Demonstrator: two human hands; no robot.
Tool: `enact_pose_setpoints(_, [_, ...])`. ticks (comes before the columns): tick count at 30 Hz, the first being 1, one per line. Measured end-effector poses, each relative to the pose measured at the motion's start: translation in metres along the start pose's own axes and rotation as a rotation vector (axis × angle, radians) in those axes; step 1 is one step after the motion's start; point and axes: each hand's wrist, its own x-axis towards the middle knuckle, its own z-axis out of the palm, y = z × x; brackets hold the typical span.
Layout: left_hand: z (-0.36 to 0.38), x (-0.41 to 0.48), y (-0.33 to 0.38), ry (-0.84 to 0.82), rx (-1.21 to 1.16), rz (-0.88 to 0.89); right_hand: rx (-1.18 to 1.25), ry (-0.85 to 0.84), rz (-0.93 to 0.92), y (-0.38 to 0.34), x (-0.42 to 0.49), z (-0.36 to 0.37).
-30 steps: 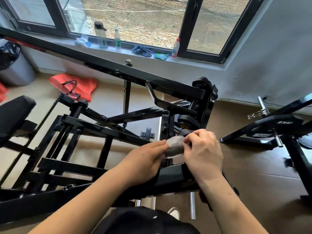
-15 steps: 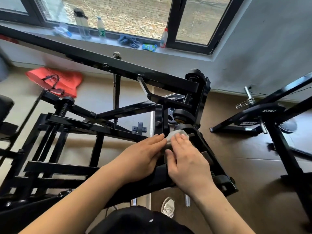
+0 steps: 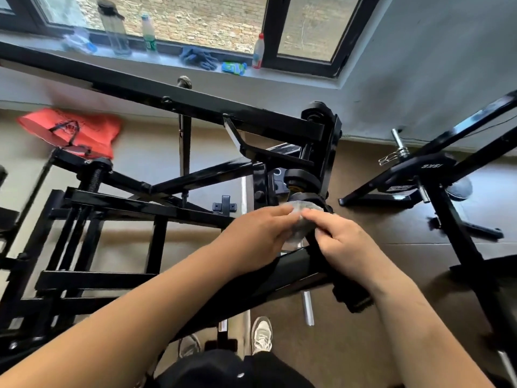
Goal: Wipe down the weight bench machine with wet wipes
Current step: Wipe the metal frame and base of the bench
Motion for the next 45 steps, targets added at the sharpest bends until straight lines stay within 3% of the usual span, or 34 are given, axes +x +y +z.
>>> enact_pose_setpoints(3, [0.021,0.026,0.008,0.080,-0.006,0.047,0.247,0.051,0.035,0.015,0.001,-0.009])
enact_pose_setpoints(7, [0.039,0.051,0.016,0.163,0.039,-0.063,0.475,0.118,0.097,0.023,-0.001,-0.011])
enact_pose_setpoints(13, [0.046,0.061,0.012,0.300,-0.054,-0.143,0.445,0.159,0.157,0.031,0.003,-0.010])
enact_pose_setpoints(18, [0.036,0.033,-0.004,0.232,-0.164,-0.273,0.431,0.150,0.188,0.030,0.005,-0.013])
enact_pose_setpoints(24, [0.026,0.025,-0.010,0.128,-0.335,-0.474,0.176,0.092,0.087,0.022,0.009,-0.005])
enact_pose_setpoints(27, [0.030,0.033,-0.005,0.107,-0.262,-0.446,0.118,0.006,-0.003,0.022,0.011,-0.001])
enact_pose_setpoints(31, [0.032,0.019,-0.008,0.131,0.104,-0.368,-0.094,-0.135,-0.156,0.027,0.012,0.003])
enact_pose_setpoints(38, [0.026,-0.008,-0.018,0.087,0.374,-0.243,-0.137,-0.132,-0.111,0.027,0.014,0.007])
enact_pose_setpoints(45, [0.025,-0.002,-0.024,0.000,0.213,-0.146,-0.074,-0.119,-0.090,0.028,0.012,0.007])
